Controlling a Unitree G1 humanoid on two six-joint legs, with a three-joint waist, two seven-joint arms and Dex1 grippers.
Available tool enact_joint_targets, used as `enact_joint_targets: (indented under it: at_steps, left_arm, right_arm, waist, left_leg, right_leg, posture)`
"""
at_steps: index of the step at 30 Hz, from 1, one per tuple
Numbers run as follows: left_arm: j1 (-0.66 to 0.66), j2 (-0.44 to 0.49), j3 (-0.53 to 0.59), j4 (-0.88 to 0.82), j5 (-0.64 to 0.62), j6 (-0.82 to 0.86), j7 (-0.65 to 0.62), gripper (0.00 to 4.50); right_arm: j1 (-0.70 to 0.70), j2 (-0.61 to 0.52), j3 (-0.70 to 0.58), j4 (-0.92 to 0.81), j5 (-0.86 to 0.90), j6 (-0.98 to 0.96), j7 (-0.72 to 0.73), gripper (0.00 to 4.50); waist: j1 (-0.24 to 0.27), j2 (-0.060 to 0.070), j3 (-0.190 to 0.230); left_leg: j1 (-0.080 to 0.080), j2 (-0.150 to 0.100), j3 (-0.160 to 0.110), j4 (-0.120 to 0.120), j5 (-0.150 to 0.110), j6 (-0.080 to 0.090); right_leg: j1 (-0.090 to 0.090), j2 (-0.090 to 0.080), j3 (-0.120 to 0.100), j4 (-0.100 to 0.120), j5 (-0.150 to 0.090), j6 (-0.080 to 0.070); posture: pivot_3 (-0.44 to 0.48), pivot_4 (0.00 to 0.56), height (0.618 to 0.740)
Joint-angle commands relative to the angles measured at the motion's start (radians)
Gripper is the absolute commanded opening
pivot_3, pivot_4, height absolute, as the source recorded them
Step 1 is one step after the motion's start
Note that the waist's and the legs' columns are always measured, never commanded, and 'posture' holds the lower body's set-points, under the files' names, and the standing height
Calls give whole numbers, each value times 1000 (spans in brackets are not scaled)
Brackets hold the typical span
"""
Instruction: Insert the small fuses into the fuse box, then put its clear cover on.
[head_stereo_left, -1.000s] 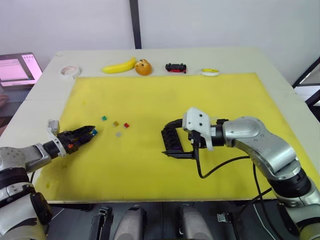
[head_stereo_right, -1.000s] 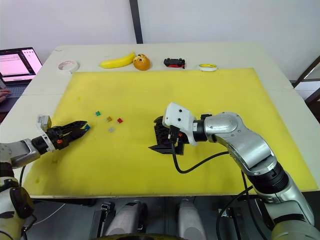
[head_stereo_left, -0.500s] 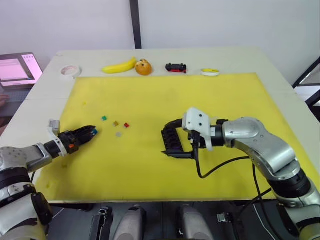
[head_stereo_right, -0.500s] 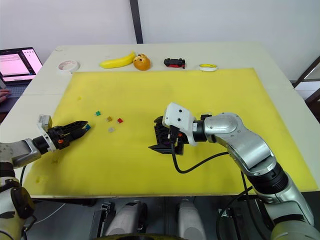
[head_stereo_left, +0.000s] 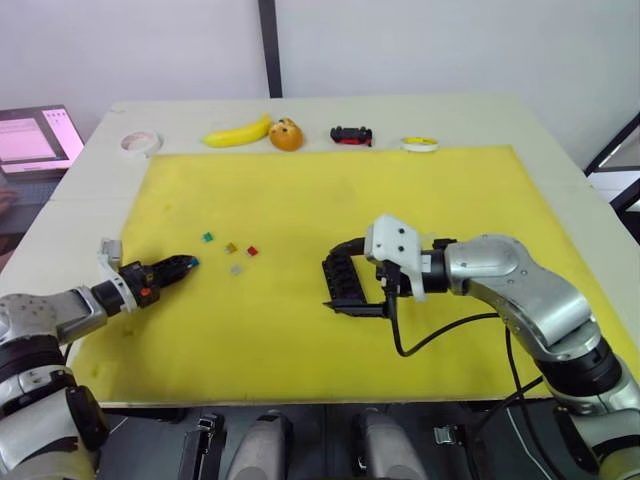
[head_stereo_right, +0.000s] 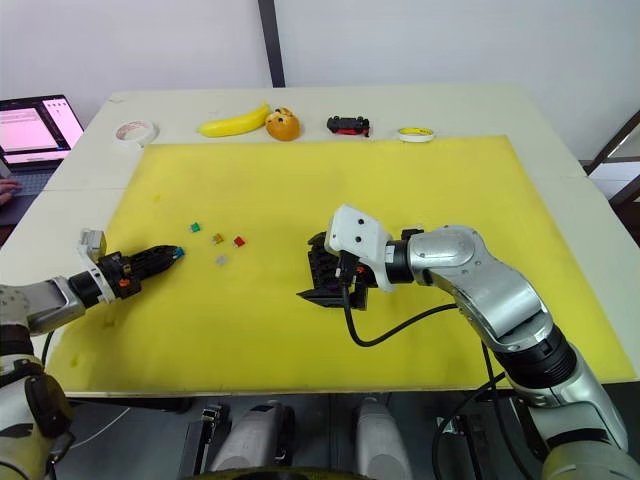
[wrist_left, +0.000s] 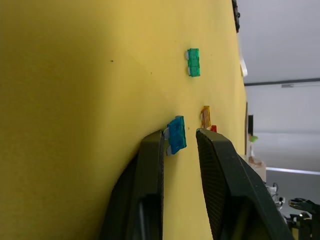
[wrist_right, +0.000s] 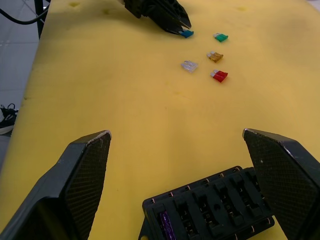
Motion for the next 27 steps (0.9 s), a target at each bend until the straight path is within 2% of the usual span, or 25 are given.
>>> enact_joint_targets:
  at_steps: [1,10,11,12,13,23,27]
  left_arm:
    - [23,-5,-4,7,15,-8,12,977]
    - [12,-1,-26,49,33,-46,-4,977]
    - [10,-1,-29,57,38,-54,-2,449]
    - [8,-2,-31,62,41,-61,-1,119]
    - [7,-1,-33,66,43,-65,-1,49]
    - [29,16,-32,52,29,-57,-34,49]
    - [28,26,-5,-3,-17,-2,-39,49]
  right_arm:
    - [-6,-4,-32,-28,8,-13,4,4500]
    - [-9,-3,-32,-26,7,-11,3,4500]
    - [-10,-3,-32,-24,6,-11,3,4500]
    - [-10,-3,-32,-25,6,-11,3,4500]
    - [-11,-3,-32,-24,7,-10,2,4500]
    - [-5,-5,-40,-29,12,-6,-1,4500]
    - [-2,1,-55,-32,31,9,-8,4500]
  waist:
    - [-1,0,0]
    - [-1,1,-1]
    - [-1,1,-1]
    - [0,3,-2]
    - [0,5,-3]
    - [-2,8,-5]
    - [-3,8,-5]
  left_leg:
    - [0,0,0,0,0,0]
    - [0,0,0,0,0,0]
    - [0,0,0,0,0,0]
    - [0,0,0,0,0,0]
    - [0,0,0,0,0,0]
    - [1,0,0,0,0,0]
    - [1,1,0,0,0,0]
  right_leg:
    - [0,0,0,0,0,0]
    - [0,0,0,0,0,0]
    - [0,0,0,0,0,0]
    - [0,0,0,0,0,0]
    - [0,0,0,0,0,0]
    - [0,1,0,0,0,0]
    - [0,1,0,0,0,0]
  posture:
    - [0,150,740]
    - [0,150,740]
    - [0,150,740]
    - [0,150,740]
    - [0,150,740]
    - [0,150,740]
    - [0,150,740]
